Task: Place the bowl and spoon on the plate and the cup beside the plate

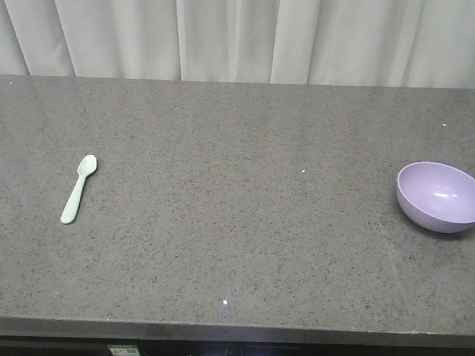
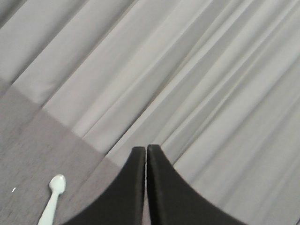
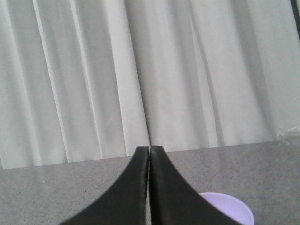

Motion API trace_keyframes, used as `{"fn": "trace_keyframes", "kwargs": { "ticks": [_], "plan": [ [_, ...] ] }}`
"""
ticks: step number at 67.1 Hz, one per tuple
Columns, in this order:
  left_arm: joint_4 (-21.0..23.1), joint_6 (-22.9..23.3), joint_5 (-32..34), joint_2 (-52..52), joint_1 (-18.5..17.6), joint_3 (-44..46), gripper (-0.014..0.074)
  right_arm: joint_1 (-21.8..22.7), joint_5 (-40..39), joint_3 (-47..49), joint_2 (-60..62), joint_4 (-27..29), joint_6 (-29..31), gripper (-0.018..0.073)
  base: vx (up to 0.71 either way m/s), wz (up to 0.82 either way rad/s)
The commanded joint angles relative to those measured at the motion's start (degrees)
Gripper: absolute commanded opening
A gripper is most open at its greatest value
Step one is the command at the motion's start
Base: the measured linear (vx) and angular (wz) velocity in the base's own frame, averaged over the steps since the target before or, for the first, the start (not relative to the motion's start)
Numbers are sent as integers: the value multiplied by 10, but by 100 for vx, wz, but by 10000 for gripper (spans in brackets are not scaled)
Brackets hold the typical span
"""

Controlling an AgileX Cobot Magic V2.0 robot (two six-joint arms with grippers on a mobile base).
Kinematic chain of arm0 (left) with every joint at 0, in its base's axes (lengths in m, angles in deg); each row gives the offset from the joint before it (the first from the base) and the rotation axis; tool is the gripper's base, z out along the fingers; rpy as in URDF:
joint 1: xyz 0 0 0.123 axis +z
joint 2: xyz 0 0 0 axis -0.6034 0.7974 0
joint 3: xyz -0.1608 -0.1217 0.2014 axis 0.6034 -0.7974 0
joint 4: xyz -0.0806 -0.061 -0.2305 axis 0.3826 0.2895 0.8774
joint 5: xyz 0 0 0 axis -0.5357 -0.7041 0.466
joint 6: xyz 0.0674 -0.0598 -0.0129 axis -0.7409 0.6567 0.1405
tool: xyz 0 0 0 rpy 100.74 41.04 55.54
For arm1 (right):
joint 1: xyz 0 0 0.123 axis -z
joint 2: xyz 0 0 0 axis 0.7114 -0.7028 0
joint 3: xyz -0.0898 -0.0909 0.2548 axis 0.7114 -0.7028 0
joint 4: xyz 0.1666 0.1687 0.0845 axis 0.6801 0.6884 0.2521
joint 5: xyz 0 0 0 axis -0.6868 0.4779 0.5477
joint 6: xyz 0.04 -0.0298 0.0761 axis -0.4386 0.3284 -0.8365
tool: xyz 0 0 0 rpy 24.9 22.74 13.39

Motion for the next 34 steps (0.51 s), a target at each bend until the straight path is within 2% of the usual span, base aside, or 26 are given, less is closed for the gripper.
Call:
{"fn": "trace_keyframes", "kwargs": {
  "ticks": [1, 6, 11, 13, 20, 26, 34],
  "plan": [
    [-1, -45, 3, 32, -2, 72, -6, 3, -16, 71, -53, -2, 40, 1, 0, 0],
    [1, -75, -6, 63, -2, 121, -6, 3, -11, 110, -92, -2, 52, 6, 0, 0],
    [1, -76, 2, 87, -2, 150, -6, 3, -13, 132, -117, -2, 54, 8, 0, 0],
    [1, -76, 25, 104, -2, 167, -6, 3, -22, 140, -144, -2, 54, 8, 0, 0],
    [5, -76, 12, 104, -2, 167, -6, 3, -22, 140, -149, -2, 54, 10, 0, 0],
    [4, -98, -31, 112, -2, 174, 6, 3, -22, 140, -149, -2, 54, 23, 0, 0],
    [4, -159, -114, 171, -2, 220, 55, 3, -23, 140, -157, -2, 64, 90, 0, 0]
  ]
}}
